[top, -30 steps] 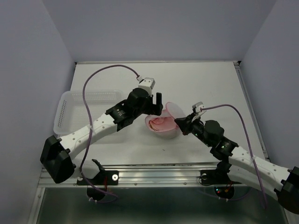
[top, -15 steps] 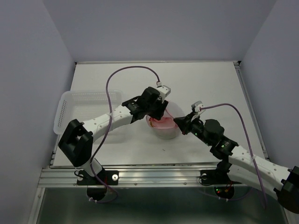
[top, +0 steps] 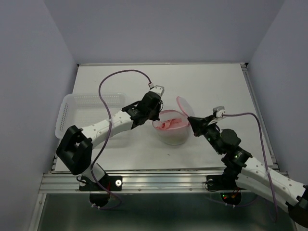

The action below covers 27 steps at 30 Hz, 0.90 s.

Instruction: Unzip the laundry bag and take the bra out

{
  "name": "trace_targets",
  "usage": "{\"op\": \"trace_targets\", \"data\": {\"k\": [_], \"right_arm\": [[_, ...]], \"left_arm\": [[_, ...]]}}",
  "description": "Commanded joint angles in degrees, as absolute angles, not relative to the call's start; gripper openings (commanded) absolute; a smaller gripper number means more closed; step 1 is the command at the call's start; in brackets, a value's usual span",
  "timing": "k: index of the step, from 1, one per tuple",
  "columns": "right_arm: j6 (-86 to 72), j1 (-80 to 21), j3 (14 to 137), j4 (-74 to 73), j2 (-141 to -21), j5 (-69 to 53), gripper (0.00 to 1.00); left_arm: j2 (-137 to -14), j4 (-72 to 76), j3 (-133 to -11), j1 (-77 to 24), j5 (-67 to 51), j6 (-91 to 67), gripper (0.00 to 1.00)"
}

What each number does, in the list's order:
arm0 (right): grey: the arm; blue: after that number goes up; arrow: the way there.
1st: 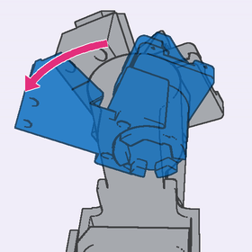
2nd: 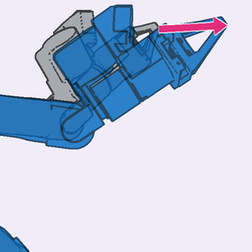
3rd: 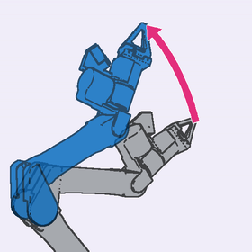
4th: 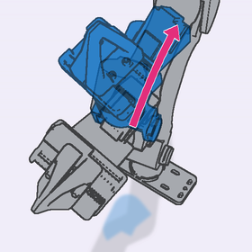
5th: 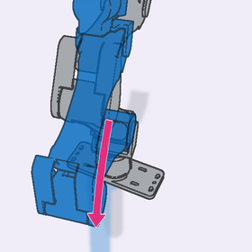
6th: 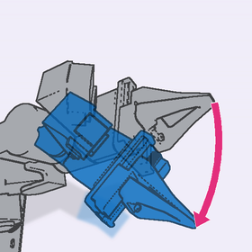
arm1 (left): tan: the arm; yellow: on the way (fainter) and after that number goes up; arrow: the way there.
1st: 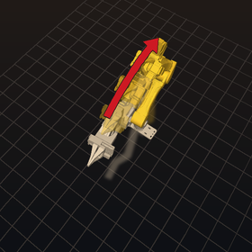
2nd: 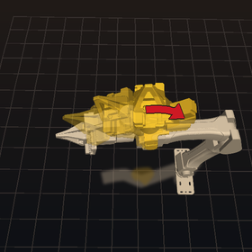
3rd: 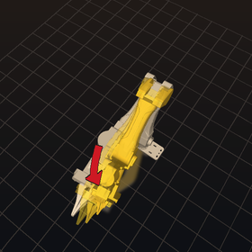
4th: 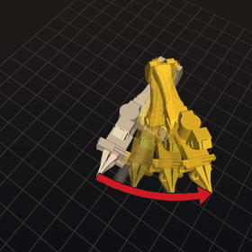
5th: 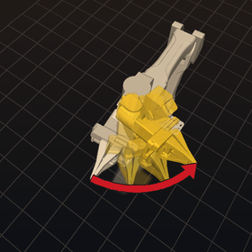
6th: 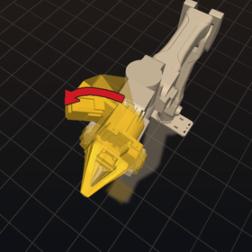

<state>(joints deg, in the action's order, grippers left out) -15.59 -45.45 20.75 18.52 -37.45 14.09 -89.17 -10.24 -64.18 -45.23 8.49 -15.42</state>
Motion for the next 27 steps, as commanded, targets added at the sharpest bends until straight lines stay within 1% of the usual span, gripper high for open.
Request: {"op": "trace_targets", "data": {"k": [1,2,4,5,6,7,8,9,10,11,13,14,16,18,22,25,27], "right_arm": [[-21.77,-45.26,16.2,26.27,-30.09,26.17,0.01],[-23.1,-45.26,15.04,27.06,-28.49,29.58,0.01],[-27.65,-45.26,12.41,27.68,-25.42,32.16,0.03],[-29.08,-45.26,10.13,27.77,-22.96,33.65,0.05],[-30.4,-45.26,9.06,27.77,-21.98,34.18,0.09],[-32.41,-45.26,8.18,26.38,-21.36,34.97,0.15],[-33.91,-45.26,7.65,24.63,-20.31,35.94,0.28],[-35.84,-45.26,7.82,22.09,-19.95,36.82,0.34],[-39.69,-45.26,8.17,19.54,-19.52,37.87,0.39],[-41.64,-45.26,9.13,13.42,-18.29,39.71,0.47],[-46.46,-45.26,10.02,7.24,-16.27,40.86,0.57],[-47.62,-45.26,10.45,1.12,-15.13,41.3,0.67],[-50.7,-45.26,11.86,-7.77,-11.63,41.22,0.78],[-51.41,-45.26,13.18,-12.19,-9.68,39.91,0.86],[-46.78,-45.26,19.76,-18.71,-10.01,36.3,0.9],[-40.8,-45.26,29.24,-23.89,-14.75,35.51,0.91],[-36.85,-45.26,36.28,-24.78,-19.76,33.85,0.91]], "left_arm": [[-81.05,-10.37,-60.74,-44.65,15.02,-26.25,0.0],[-80.08,-9.59,-59.78,-44.65,15.64,-28.19,0.0],[-76.93,-7.57,-56.0,-44.65,15.21,-31.97,0.0],[-76.03,-5.21,-54.59,-44.74,14.86,-35.65,0.0],[-75.16,-3.97,-51.8,-44.74,14.59,-37.42,0.0],[-73.58,-1.43,-50.46,-44.74,14.33,-38.83,0.0],[-72.87,-0.54,-48.27,-44.91,14.41,-41.37,0.0],[-72.17,-0.44,-47.3,-45.09,14.68,-42.35,0.0],[-71.03,1.47,-46.59,-45.17,14.94,-43.06,0.0],[-70.49,1.75,-45.97,-45.35,15.72,-44.11,0.0],[-69.09,2.02,-45.0,-45.79,16.43,-44.38,0.0],[-68.73,2.11,-44.65,-45.88,17.31,-44.56,0.0],[-67.51,2.11,-44.3,-46.05,17.84,-44.74,0.0],[-67.24,2.2,-44.3,-46.14,17.93,-44.56,0.0],[-67.41,2.29,-45.0,-46.67,17.93,-43.6,0.0],[-67.5,2.2,-45.96,-47.55,18.72,-42.28,0.0],[-67.67,2.2,-46.67,-47.81,19.07,-40.96,0.0]]}}
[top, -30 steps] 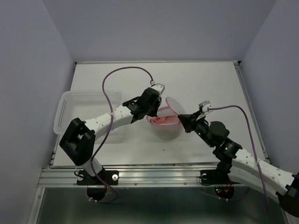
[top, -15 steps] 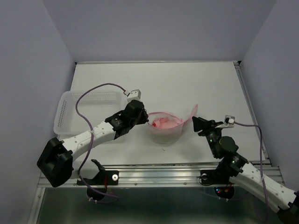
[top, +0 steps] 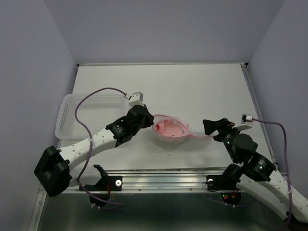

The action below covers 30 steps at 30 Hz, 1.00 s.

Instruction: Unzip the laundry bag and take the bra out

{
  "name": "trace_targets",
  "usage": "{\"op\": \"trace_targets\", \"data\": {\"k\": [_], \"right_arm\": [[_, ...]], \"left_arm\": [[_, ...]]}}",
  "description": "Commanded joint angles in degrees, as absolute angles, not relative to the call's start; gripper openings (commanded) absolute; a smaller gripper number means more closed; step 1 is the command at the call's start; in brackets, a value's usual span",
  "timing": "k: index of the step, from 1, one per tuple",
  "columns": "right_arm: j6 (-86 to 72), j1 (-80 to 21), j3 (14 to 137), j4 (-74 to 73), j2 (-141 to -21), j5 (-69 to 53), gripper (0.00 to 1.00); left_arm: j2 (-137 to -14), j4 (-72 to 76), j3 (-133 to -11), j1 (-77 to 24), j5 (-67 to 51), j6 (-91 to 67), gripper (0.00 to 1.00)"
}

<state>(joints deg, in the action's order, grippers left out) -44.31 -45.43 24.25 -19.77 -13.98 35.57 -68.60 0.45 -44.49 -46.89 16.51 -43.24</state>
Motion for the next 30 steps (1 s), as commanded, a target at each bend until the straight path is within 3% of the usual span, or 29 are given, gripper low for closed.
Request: {"op": "trace_targets", "data": {"k": [1,8,15,20,26,30], "right_arm": [[-35.09,-45.26,38.47,-25.05,-21.86,32.79,0.92],[-26.46,-45.26,48.17,-21.2,-46.91,15.66,0.92],[-23.65,-44.74,45.35,-10.73,-61.25,12.57,0.91],[-22.41,-43.51,43.51,-5.99,-67.4,11.95,0.85],[-23.55,-41.75,36.39,1.12,-67.85,12.65,0.55],[-22.77,-40.7,34.28,2.11,-67.59,13.97,0.24]], "left_arm": [[-67.94,2.2,-46.84,-47.81,19.25,-40.44,0.0],[-68.91,1.14,-49.48,-47.9,20.12,-35.78,0.0],[-68.73,0.18,-50.8,-47.81,20.92,-32.87,0.0],[-69.61,0.26,-51.33,-47.81,20.57,-31.73,0.0],[-69.43,0.09,-51.07,-47.81,20.48,-30.94,0.0],[-68.91,0.09,-50.8,-47.81,19.95,-31.11,0.0]]}}
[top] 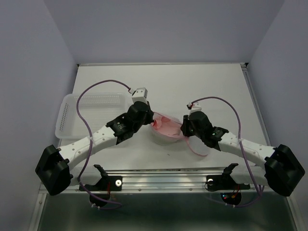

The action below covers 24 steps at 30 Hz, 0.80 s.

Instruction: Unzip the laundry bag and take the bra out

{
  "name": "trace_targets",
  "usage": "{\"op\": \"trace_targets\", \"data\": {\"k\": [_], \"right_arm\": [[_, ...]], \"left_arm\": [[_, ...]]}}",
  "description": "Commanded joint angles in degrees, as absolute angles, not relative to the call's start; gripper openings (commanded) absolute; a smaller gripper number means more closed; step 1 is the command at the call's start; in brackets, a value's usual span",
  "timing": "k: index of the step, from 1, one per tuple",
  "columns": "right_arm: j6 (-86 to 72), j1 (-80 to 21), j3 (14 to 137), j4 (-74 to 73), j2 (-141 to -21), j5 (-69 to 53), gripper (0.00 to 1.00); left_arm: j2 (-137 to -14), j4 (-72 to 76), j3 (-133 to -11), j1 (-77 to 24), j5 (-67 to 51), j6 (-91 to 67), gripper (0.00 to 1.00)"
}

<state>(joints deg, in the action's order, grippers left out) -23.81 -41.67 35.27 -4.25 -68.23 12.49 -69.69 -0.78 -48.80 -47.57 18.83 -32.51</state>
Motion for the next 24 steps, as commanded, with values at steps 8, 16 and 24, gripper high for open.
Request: {"op": "trace_targets", "data": {"k": [8,16,24], "right_arm": [[-21.1,-40.69,35.32,1.24,-60.3,14.24,0.01],[-19.6,-40.69,40.6,0.09,-61.52,11.87,0.01],[-19.25,-40.69,41.13,0.18,-63.1,10.37,0.01]], "left_arm": [[-69.17,-8.15,-55.27,-47.9,20.22,-34.27,0.3],[-73.38,-16.34,-66.79,-58.0,26.36,-34.71,0.66],[-79.62,-16.35,-67.85,-64.15,27.86,-37.62,0.57]]}}
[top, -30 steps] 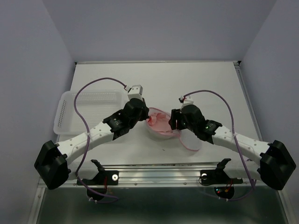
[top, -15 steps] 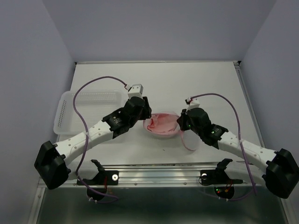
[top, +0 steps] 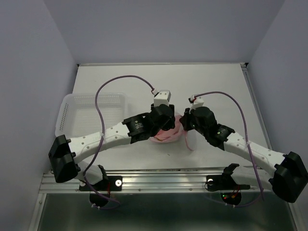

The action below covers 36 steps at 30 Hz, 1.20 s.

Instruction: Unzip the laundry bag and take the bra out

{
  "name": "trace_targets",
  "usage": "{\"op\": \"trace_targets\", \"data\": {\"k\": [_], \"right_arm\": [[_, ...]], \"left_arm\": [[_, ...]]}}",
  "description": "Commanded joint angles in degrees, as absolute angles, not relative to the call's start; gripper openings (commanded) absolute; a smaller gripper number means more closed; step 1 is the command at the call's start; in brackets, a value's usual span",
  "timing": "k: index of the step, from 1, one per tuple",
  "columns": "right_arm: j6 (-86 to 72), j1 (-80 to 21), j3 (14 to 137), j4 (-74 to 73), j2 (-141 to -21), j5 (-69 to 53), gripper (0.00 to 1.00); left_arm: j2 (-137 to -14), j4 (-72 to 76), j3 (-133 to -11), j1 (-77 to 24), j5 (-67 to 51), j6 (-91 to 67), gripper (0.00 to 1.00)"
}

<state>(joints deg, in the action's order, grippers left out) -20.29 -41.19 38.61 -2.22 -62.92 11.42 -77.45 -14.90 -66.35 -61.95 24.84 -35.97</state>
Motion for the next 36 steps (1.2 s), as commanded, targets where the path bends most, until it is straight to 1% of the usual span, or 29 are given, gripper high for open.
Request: {"op": "trace_targets", "data": {"k": [1,7,10,14,20,22,26,29,30,32,33,36], "right_arm": [[-19.16,-40.69,41.13,0.18,-63.28,10.2,0.01],[-19.42,-40.69,40.78,0.18,-64.42,8.7,0.01],[-19.34,-40.69,40.08,0.18,-63.99,8.35,0.01],[-19.6,-40.69,39.03,0.18,-63.37,8.44,0.01],[-19.6,-40.69,38.67,0.18,-63.19,7.91,0.01],[-19.51,-40.69,38.67,0.18,-63.28,7.73,0.01],[-19.69,-40.69,38.5,0.18,-63.37,7.65,0.01],[-19.78,-40.69,38.32,0.18,-63.11,7.56,0.01],[-19.78,-40.69,38.23,0.18,-63.02,7.65,0.01],[-19.78,-40.69,38.06,0.18,-62.84,7.73,0.01],[-19.78,-40.69,37.88,0.18,-62.58,8.0,0.01],[-19.51,-40.69,37.71,0.18,-62.58,8.96,0.01]], "left_arm": [[-80.76,-16.09,-67.68,-64.68,27.77,-37.62,0.57],[-84.54,-12.84,-65.57,-65.04,28.21,-37.62,0.54],[-86.21,-11.0,-64.95,-63.72,25.58,-37.09,0.54],[-88.15,-8.79,-64.34,-63.63,22.86,-36.12,0.57],[-92.46,-9.49,-65.13,-63.19,22.24,-35.68,0.6],[-93.51,-9.14,-64.95,-63.19,21.18,-35.68,0.63],[-95.09,-8.96,-64.51,-63.11,21.18,-35.86,0.62],[-95.36,-8.35,-63.55,-62.23,21.88,-36.38,0.51],[-95.19,-8.09,-63.2,-61.53,22.06,-36.73,0.42],[-94.48,-7.12,-62.06,-61.0,22.32,-36.91,0.3],[-94.13,-7.03,-61.79,-60.74,22.59,-37.0,0.18],[-92.73,-7.29,-61.26,-60.64,23.55,-36.83,0.0]]}}
